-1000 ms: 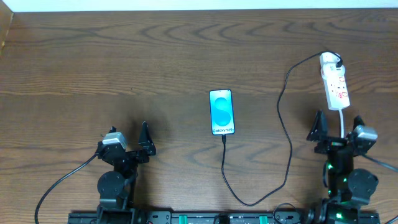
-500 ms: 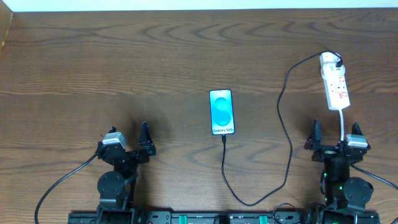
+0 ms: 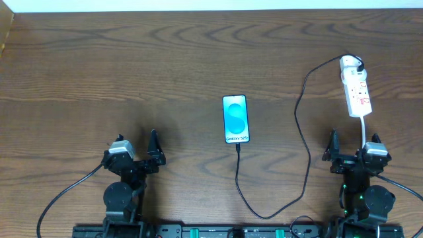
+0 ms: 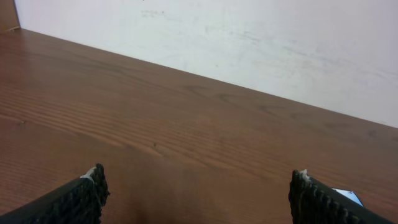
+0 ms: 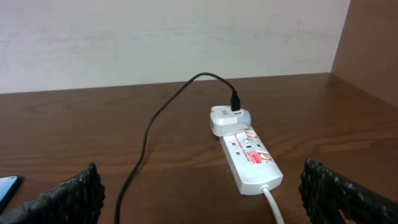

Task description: Plug charger to phone and switch on socket

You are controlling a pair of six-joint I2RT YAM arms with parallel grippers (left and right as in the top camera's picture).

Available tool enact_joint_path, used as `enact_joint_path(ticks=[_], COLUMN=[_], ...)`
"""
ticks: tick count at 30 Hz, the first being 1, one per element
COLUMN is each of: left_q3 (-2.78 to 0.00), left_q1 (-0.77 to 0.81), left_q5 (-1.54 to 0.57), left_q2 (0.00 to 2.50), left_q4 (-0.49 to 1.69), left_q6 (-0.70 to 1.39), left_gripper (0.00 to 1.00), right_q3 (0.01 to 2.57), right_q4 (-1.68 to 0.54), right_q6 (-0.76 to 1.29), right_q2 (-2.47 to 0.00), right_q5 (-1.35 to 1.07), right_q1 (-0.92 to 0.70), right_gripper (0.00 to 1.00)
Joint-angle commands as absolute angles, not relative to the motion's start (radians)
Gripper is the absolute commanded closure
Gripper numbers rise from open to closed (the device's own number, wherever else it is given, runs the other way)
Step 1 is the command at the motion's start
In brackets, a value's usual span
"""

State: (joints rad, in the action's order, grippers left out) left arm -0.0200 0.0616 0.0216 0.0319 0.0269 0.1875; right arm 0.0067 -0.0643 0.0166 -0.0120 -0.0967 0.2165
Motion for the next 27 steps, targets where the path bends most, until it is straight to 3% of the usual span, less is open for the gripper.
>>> enact_joint_path(ticks=[1,13,27], left_q3=[-0.004,-0.004,-0.004], left_q1=[0.057,0.057,0.057], left_q5=[0.038,0.038,0.038], left_q2=[0.023,0.023,0.023], left_q4=[0.071,0.071,0.071], left_q6=[0.197,0.197,0.197], left_gripper=[0.07,0.07,0.06], right_q3=[0.005,0.006,0.006], right_q4=[-0.072,-0.069,-0.068], right_q6=[0.002,0.002,0.001], right_q2=[-0.005,-0.005,-0.005], right_q5=[-0.081,0.083,0.099], right_q1=[0.196,0.016,-0.008], right_gripper=[0.01,0.01,0.01])
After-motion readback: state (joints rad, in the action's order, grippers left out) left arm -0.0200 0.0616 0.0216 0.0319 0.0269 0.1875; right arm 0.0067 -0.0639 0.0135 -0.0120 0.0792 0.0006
